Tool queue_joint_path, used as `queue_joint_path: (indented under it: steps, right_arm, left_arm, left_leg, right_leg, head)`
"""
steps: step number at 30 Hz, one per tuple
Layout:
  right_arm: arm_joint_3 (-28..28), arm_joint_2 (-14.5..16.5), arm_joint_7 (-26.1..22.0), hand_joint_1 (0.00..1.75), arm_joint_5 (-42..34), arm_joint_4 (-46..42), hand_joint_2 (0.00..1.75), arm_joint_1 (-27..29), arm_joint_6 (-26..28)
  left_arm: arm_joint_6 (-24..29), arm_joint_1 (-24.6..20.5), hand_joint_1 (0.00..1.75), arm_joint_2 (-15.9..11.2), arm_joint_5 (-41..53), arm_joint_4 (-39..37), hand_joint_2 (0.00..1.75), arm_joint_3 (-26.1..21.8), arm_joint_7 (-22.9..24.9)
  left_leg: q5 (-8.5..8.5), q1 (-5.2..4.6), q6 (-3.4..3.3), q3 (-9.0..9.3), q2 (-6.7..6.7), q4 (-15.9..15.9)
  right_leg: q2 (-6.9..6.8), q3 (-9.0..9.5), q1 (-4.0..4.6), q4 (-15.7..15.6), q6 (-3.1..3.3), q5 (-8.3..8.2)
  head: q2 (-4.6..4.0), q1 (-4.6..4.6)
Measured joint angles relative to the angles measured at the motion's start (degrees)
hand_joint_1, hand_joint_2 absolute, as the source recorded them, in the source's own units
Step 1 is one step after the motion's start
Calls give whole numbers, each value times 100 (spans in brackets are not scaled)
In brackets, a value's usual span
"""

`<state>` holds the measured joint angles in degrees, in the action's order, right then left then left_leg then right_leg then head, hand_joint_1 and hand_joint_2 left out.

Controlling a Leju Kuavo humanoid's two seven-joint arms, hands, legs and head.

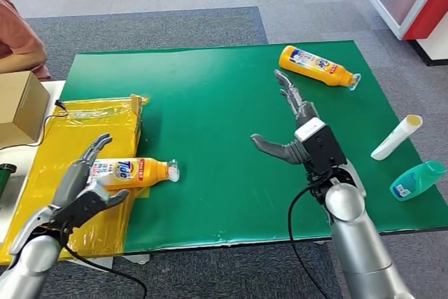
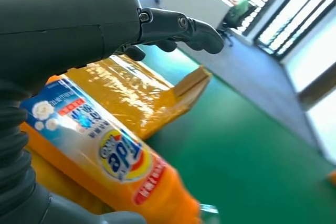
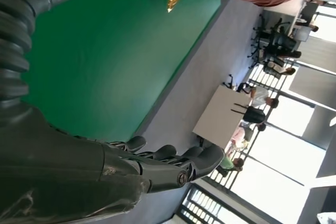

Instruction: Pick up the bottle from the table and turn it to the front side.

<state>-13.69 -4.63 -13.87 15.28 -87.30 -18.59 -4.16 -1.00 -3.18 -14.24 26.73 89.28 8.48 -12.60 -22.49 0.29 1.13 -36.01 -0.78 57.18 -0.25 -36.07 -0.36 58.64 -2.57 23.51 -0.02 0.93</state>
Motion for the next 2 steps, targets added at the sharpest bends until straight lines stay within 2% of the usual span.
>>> queue_joint_path:
  steps: [1,2]
  right_arm:
    - [2,-34,10,0,37,0,175,34,10]
    - [3,-51,16,0,54,0,175,51,14]
  left_arm:
    - [-45,124,0,33,-207,158,0,-88,-114]
    - [-66,187,0,53,-305,242,0,-135,-169]
  left_leg:
    - [-1,0,-1,0,0,0]
    - [-1,0,-2,0,0,0]
  right_leg:
    - [0,0,0,0,-1,1]
    - [0,0,-1,0,-2,1]
  head:
    - [0,1]
    - [0,0]
